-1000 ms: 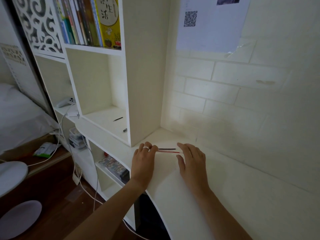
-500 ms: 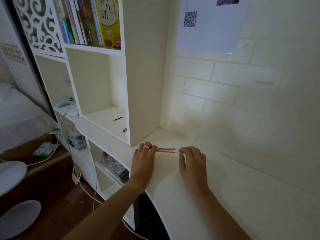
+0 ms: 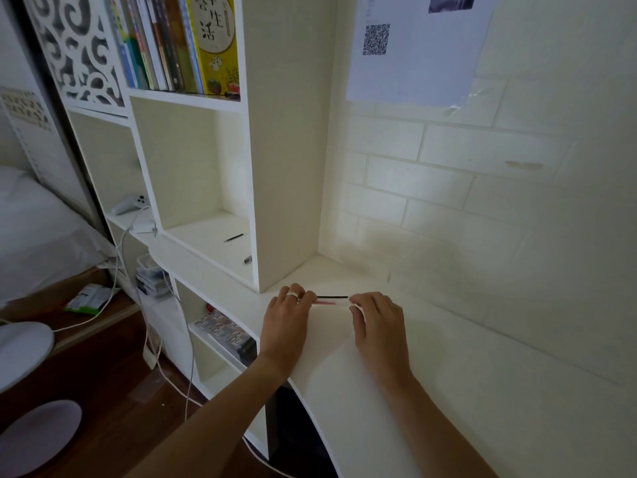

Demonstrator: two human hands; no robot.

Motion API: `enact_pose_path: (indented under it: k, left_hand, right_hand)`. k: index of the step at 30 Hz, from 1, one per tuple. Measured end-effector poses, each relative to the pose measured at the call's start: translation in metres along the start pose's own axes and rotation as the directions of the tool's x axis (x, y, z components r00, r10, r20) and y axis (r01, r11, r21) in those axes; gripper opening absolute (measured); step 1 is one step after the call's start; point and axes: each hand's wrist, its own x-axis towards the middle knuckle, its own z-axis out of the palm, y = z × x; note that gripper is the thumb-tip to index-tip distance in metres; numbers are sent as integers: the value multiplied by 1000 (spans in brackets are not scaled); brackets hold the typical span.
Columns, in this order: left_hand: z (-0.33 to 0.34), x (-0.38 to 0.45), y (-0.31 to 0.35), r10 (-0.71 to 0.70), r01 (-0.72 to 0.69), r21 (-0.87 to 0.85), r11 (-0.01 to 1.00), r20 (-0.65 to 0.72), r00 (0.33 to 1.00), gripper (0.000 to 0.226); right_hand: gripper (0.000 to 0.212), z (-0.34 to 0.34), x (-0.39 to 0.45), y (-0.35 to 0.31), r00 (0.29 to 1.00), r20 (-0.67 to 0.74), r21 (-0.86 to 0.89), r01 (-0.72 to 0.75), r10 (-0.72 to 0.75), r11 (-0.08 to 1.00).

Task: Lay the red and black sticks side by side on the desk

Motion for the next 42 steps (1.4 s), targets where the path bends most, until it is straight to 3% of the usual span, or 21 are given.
enact_pose_path:
  k: [2, 6, 11, 15, 26, 28, 31, 35, 39, 42]
  left_hand:
    - [0, 0, 0, -6, 6, -7, 1000, 0, 1000, 28]
    - [0, 0, 0, -3, 3, -14, 1000, 18, 1000, 27]
    - [-2, 0, 1, 3, -3, -18, 1000, 20, 1000, 24]
    - [-4, -1, 3, 14, -14, -19, 1000, 22, 1000, 23]
    - [-6, -1, 4, 29, -29, -21, 999, 28, 999, 26]
    - [-6, 0, 3, 21, -20, -9, 1000, 20, 1000, 25]
    - [-4, 1, 1, 12, -12, 5, 1000, 12, 1000, 25]
    - [-2, 2, 0, 1, -2, 25, 1000, 12, 1000, 24]
    - [-1, 0, 1, -1, 1, 28, 1000, 19, 1000, 23]
    - [-3, 0, 2, 2, -2, 17, 1000, 26, 1000, 21]
  right_hand:
    - [19, -1, 0, 0, 1000, -11, 11, -24, 24, 1000]
    - [6, 0, 0, 0, 1000, 13, -13, 23, -23, 1000]
    - [16, -1, 0, 1, 999, -23, 7, -23, 24, 1000]
    - [5, -1, 1, 1, 1000, -12, -8, 2, -2, 1000]
    - [7, -4, 2, 2, 1000, 4, 26, 13, -13, 1000]
    - [10, -8, 4, 10, 998, -39, 44, -51, 53, 998]
    - [11, -17, 5, 29, 957, -100, 75, -267, 274, 961]
    - [10, -17, -2, 43, 895, 41, 76, -447, 445, 891]
    - [23, -13, -4, 38, 902, 224, -45, -369, 369, 928]
    - [11, -11, -3, 37, 918, 259, 13, -314, 300, 949]
